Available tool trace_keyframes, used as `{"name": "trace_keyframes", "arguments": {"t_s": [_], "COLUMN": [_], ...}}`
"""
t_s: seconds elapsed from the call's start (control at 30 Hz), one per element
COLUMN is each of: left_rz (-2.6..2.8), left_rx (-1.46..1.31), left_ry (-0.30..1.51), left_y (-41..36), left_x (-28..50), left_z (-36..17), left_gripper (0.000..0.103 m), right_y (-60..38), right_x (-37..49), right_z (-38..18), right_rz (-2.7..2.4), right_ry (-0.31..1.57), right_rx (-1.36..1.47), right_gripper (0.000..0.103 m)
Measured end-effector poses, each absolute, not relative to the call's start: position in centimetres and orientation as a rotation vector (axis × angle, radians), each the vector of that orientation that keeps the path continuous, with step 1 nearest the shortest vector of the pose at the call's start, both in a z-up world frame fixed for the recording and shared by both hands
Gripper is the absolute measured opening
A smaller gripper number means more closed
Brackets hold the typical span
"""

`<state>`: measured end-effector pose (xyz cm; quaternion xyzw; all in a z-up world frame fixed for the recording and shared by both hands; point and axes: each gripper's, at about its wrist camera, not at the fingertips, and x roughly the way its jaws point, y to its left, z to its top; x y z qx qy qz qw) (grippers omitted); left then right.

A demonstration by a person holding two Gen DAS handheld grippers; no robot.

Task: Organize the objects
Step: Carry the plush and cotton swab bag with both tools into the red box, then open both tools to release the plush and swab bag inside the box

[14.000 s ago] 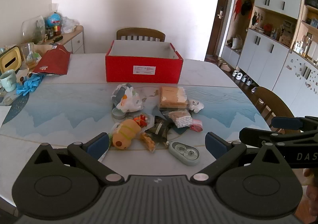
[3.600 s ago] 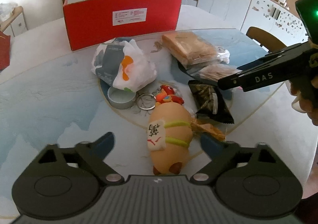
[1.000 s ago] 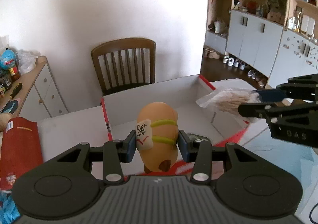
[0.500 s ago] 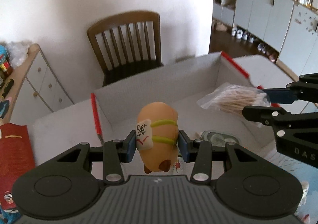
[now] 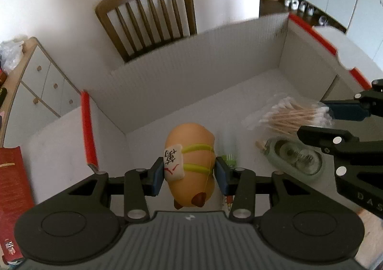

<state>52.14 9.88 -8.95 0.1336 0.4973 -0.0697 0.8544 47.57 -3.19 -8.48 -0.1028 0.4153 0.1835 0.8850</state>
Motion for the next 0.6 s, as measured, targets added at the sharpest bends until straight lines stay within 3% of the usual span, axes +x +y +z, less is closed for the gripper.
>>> {"name": "trace_keyframes", "arguments": {"t_s": [0.4, 0.6], "left_rz": [-0.171, -0.172], "left_rx": [0.307, 0.316], "left_ry": [1.213, 1.247], "left_y": [9.5, 9.1], "left_x": [53.5, 53.6], "left_z": [-11.0, -11.1], "left_gripper": [0.045, 0.047], "right_y": [-2.6, -2.8], "right_x": [47.6, 47.6], "right_z": [-10.6, -10.6], "right_rz": [0.377, 0.365], "right_ry": [0.955, 0.983], "right_rx": [-0.279, -0.26], "right_gripper": [0.03, 0.038]}}
